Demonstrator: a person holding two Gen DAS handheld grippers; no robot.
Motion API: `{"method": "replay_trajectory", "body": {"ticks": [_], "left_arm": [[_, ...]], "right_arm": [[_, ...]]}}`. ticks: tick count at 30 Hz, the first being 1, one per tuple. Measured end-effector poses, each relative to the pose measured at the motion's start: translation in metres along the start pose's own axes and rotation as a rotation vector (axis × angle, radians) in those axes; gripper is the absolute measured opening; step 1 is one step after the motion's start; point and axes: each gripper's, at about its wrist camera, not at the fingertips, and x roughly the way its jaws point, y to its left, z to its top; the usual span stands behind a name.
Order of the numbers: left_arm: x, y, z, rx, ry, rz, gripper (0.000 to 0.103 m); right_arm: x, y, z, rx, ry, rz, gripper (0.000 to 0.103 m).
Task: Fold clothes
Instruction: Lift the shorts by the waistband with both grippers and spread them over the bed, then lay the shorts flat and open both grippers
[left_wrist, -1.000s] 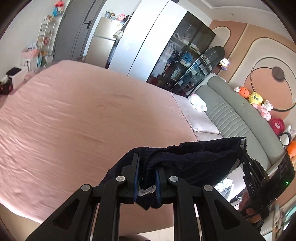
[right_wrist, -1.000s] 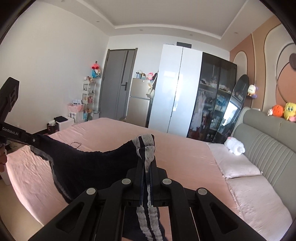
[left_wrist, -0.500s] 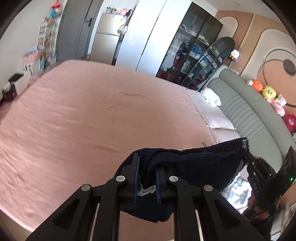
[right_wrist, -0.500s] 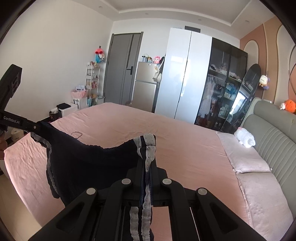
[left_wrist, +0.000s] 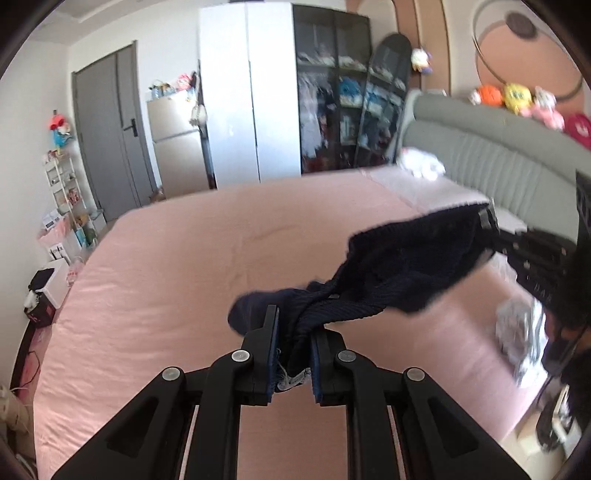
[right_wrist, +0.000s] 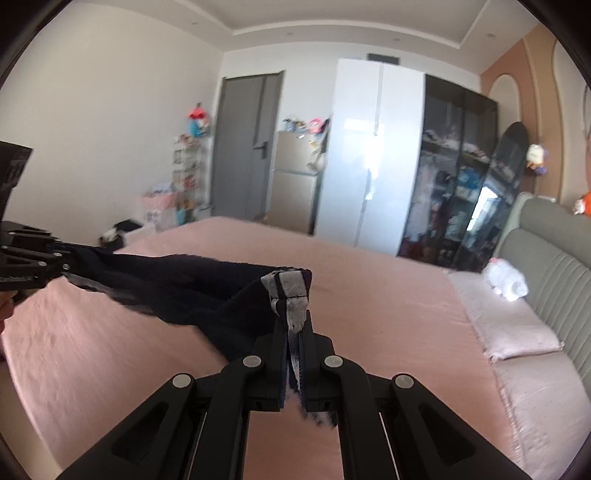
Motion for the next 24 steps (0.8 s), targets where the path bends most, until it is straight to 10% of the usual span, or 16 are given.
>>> {"method": "replay_trajectory", "body": {"ticks": [11, 24], "left_arm": [[0.045, -0.075, -0.192, 0.057, 0.310, -0.079, 0.012], [0.044, -0.090, -0.195, -0.014, 0.357, 0.010, 0.016]], "right_arm": [[-0.011, 0.032, -0.199, 0.081, 0.256, 0.137, 0.002], [-0.028, 0.030, -0.253, 0.148, 0.339, 0.133, 0.009]]}}
